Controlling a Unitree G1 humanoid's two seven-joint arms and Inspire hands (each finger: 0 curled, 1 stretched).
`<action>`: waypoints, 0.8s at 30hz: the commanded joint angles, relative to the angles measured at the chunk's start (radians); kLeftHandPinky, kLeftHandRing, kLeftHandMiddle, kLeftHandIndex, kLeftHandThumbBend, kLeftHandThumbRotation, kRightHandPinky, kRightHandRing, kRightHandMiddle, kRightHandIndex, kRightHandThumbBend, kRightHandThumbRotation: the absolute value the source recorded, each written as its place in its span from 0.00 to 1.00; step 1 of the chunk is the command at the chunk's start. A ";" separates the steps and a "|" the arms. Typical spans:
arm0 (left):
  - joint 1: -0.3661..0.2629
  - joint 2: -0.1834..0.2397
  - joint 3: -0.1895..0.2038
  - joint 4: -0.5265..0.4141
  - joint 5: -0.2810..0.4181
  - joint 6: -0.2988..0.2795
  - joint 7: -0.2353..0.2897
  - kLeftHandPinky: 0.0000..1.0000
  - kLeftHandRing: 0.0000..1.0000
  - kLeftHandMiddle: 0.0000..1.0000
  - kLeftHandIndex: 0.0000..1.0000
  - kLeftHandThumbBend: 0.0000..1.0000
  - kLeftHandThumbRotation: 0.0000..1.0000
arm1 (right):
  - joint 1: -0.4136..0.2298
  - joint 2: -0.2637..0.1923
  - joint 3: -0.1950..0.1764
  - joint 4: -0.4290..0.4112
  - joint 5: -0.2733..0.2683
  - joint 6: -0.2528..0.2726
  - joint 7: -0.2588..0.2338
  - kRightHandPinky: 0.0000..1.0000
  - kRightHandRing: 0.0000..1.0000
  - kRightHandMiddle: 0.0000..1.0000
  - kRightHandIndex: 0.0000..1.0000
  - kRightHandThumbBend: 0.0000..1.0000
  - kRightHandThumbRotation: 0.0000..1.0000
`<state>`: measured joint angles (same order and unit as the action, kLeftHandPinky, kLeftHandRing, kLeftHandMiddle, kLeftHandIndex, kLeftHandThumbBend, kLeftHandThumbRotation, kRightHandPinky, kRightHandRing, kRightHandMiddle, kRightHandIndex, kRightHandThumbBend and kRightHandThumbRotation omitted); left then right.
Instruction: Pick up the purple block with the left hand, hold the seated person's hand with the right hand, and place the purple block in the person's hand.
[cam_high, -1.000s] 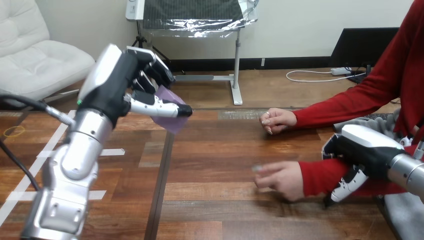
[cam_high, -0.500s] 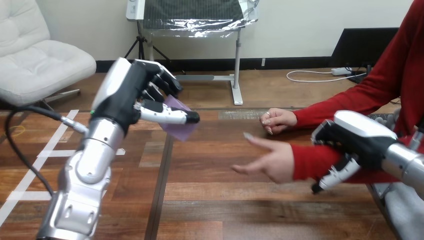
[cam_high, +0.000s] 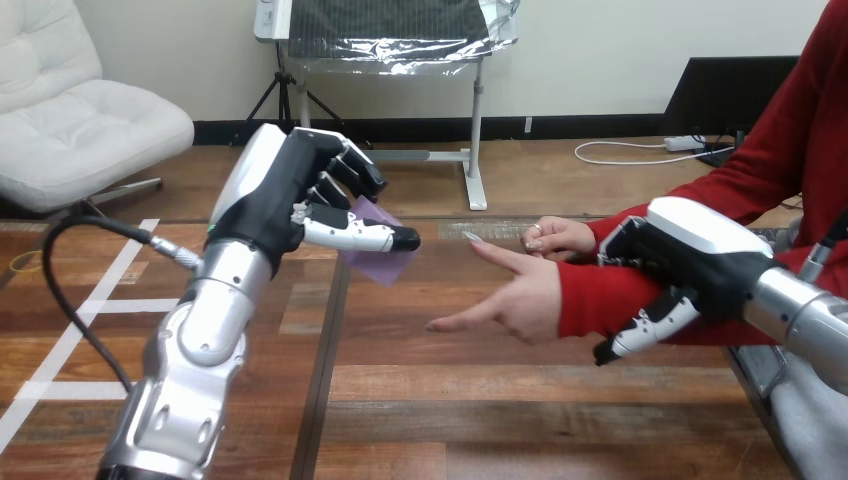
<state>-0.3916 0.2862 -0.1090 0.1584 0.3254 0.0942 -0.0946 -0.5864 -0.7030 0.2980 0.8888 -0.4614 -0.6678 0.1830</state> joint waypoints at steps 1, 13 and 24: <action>-0.100 -0.016 -0.001 0.017 0.005 -0.028 0.027 0.35 0.37 0.42 0.41 0.84 0.00 | -0.038 0.022 -0.039 -0.057 0.037 -0.013 -0.008 0.14 0.18 0.23 0.25 0.91 0.18; -0.126 -0.045 -0.003 0.086 -0.006 -0.081 0.047 0.34 0.37 0.41 0.40 0.85 0.00 | -0.033 0.045 -0.041 -0.107 0.061 0.036 0.023 0.16 0.20 0.25 0.27 0.93 0.20; -0.152 -0.081 -0.007 0.131 -0.015 -0.091 0.056 0.33 0.36 0.41 0.41 0.83 0.00 | -0.031 0.069 -0.046 -0.146 0.098 0.059 0.066 0.16 0.20 0.25 0.28 0.92 0.20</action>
<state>-0.4458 0.2283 -0.1102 0.2704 0.3211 0.0370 -0.0563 -0.5860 -0.6726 0.2863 0.8093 -0.4118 -0.5885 0.2420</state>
